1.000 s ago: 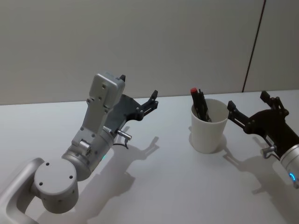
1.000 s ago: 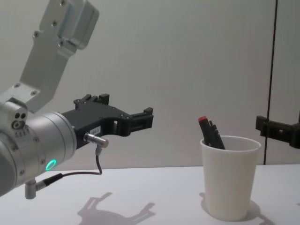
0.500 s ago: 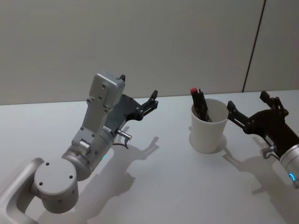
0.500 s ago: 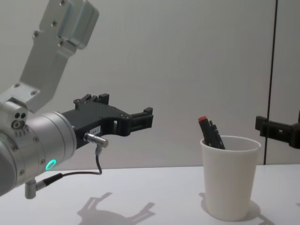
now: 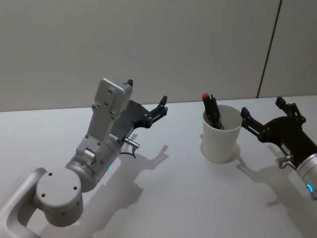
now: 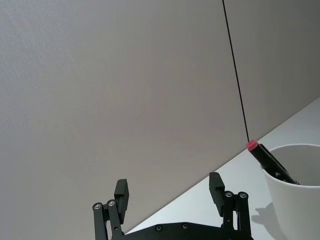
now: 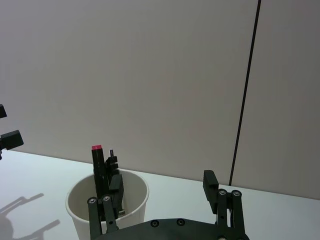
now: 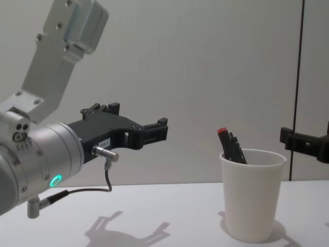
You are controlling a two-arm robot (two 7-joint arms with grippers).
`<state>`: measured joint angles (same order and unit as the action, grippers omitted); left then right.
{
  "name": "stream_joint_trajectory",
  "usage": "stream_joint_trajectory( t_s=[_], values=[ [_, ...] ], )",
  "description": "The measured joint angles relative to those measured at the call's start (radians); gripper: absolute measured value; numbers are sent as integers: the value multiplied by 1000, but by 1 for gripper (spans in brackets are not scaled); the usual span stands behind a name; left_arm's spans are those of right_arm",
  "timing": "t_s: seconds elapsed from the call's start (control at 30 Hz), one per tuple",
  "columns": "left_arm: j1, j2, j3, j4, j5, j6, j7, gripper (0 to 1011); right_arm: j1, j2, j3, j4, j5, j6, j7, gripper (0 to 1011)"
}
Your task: Place the pen into the pen holder.
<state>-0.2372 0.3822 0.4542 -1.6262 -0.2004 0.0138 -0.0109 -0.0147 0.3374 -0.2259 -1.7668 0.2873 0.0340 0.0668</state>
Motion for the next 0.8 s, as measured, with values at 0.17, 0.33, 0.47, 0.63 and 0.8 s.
stream_joint_trajectory(
  t_s=[0.17,0.33,0.47,0.63,0.8],
  values=[
    [0,0,0,0,0,0,0,1001,0,0,0,0,0,0,0,1001],
    [0,0,0,0,0,0,0,1001,0,0,0,0,0,0,0,1001],
    [0,0,0,0,0,0,0,1001,0,0,0,0,0,0,0,1001],
    [0,0,0,0,0,0,0,1001,0,0,0,0,0,0,0,1001],
    [0,0,0,0,0,0,0,1001,0,0,0,0,0,0,0,1001]
  ],
)
